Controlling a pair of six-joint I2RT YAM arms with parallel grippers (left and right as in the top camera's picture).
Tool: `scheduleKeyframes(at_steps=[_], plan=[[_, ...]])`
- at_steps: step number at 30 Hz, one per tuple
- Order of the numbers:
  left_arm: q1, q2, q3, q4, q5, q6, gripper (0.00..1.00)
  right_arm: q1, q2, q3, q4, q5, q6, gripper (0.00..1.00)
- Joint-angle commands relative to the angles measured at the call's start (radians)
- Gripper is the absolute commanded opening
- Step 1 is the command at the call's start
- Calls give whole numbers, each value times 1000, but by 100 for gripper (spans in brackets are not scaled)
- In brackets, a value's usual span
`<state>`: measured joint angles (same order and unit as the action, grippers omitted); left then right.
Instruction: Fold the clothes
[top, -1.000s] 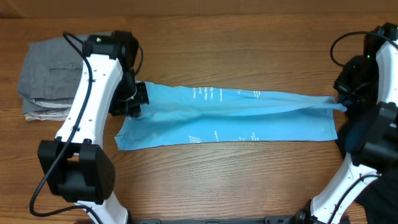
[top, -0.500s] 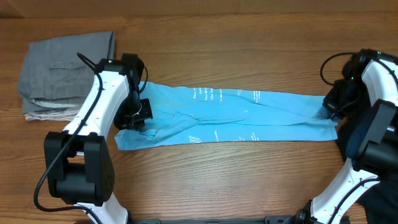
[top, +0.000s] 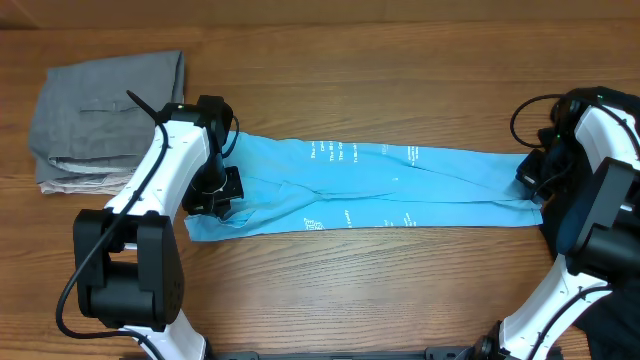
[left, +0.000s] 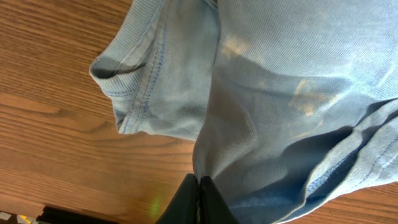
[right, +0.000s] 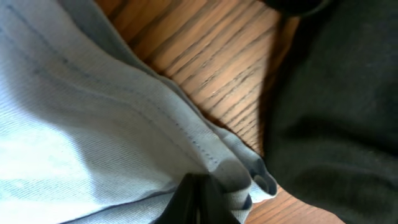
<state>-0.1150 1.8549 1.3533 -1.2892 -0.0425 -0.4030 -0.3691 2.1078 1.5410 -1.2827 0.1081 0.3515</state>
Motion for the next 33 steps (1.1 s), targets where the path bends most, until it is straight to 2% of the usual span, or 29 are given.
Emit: scheduleKeyframes(at_steps=[1,2,3,4,5,7,11,17,21,22,24,25,27,28,33], plan=[[6,-27,-5,-20,-14,-20,14,-20,-6,-7,3,25,24,4],[6,-27,-5,-26,-10,-19,37,-21,-6,-7,3,22,24,4],[6,-27,-4,-32,-10,-19,53,-23,-6,-6,3,20,24,15],[6,-27,-4,-34,-10,-18,65,-23,-6,-2,3,10,23,31],[6,-27,-3,-33,-11,-13,70,-24,-6,5,2,-9,22,46],[10,-27,15,-33,-30,-12,74,-24,-6,38,-8,-48,11,52],[21,-27,135,-68,-35,-12,75,-23,-6,184,-87,-82,2,64],[24,-27,329,-169,-17,-12,75,10,-6,456,-312,-259,-229,72],[32,-30,374,-126,99,-12,74,66,-10,501,-385,-377,-328,70],[32,-30,372,-93,142,-12,71,81,-10,498,-397,-372,-326,65],[25,-28,350,-19,207,-12,60,108,-10,470,-399,-361,-318,38],[18,-28,333,14,228,-12,54,119,-10,454,-399,-336,-290,28],[2,-27,284,68,235,-13,41,135,-10,404,-376,-256,-205,10],[-4,-27,255,87,232,-13,36,141,-10,377,-363,-214,-170,5],[-17,-27,86,135,161,-28,26,145,-10,172,-214,-155,-112,4]])
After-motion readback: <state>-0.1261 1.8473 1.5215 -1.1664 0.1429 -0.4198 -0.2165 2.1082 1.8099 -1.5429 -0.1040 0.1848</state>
